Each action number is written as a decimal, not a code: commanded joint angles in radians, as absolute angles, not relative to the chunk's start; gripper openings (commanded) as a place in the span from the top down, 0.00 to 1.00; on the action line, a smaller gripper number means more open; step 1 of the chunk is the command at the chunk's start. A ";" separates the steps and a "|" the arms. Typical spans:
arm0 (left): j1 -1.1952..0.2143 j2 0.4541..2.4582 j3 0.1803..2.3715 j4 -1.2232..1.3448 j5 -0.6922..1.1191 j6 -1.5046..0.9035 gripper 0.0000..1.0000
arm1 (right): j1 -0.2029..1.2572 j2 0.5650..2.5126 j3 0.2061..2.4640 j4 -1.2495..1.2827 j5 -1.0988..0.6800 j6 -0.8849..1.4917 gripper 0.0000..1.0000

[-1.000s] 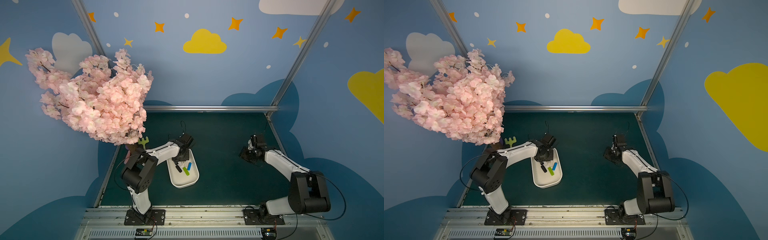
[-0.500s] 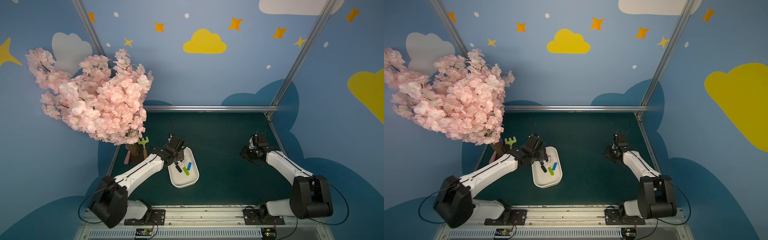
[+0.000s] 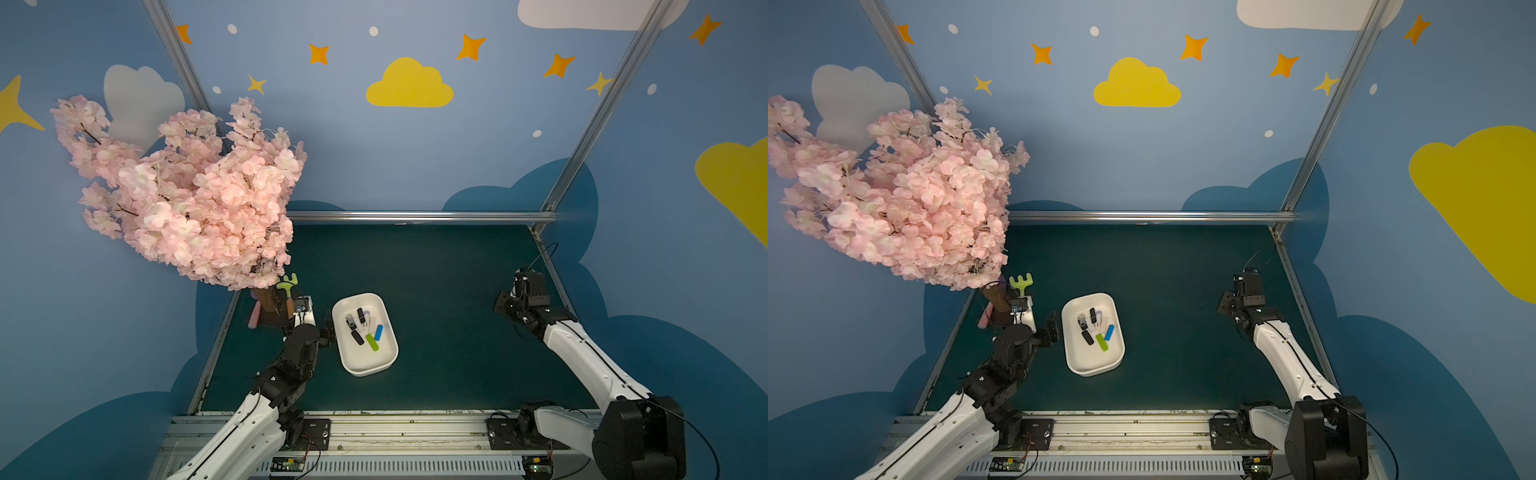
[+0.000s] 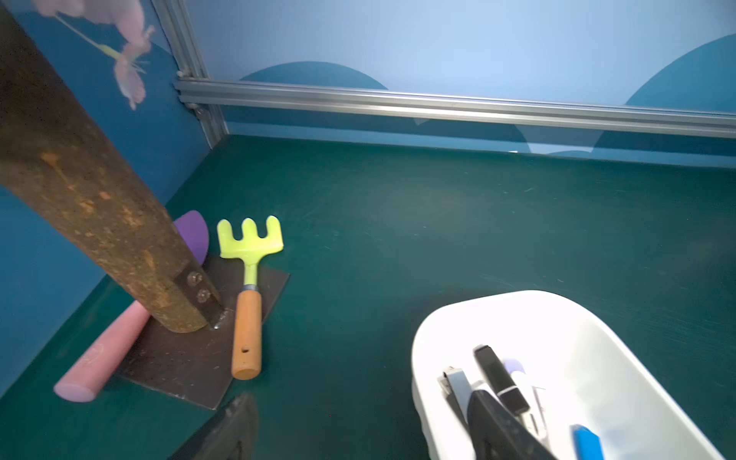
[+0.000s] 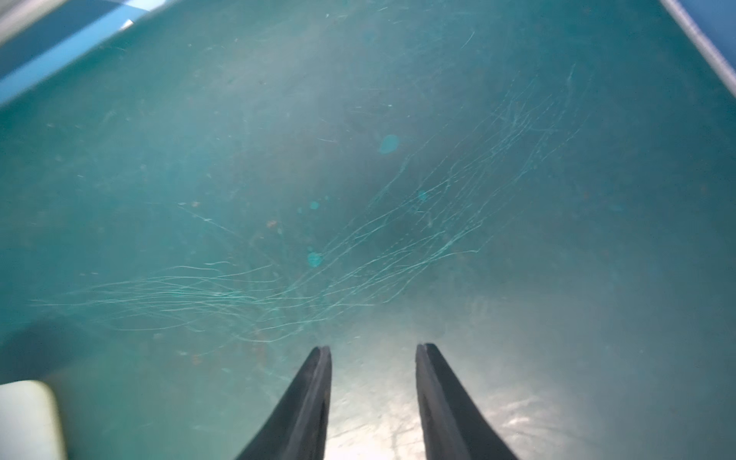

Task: Put the usb flash drive into the storage box
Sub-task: Reset both arms

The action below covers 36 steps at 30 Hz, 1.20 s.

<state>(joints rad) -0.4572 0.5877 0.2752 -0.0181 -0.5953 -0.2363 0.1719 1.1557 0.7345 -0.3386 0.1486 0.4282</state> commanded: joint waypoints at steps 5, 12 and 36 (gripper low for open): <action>-0.320 0.653 0.206 0.284 -0.549 -0.064 0.15 | 0.194 1.008 0.548 -0.037 0.327 0.182 0.54; -0.080 1.045 0.223 0.546 -0.282 -0.086 0.21 | 0.184 1.083 0.361 0.339 0.331 0.048 0.51; 0.078 1.543 0.397 0.823 0.148 -0.011 0.00 | 0.055 1.467 0.454 0.622 0.125 -0.005 0.02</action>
<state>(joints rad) 0.0784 1.5558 0.3908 0.8196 0.1081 -0.0067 0.0525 1.4803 0.4469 0.6670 0.1604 -0.0044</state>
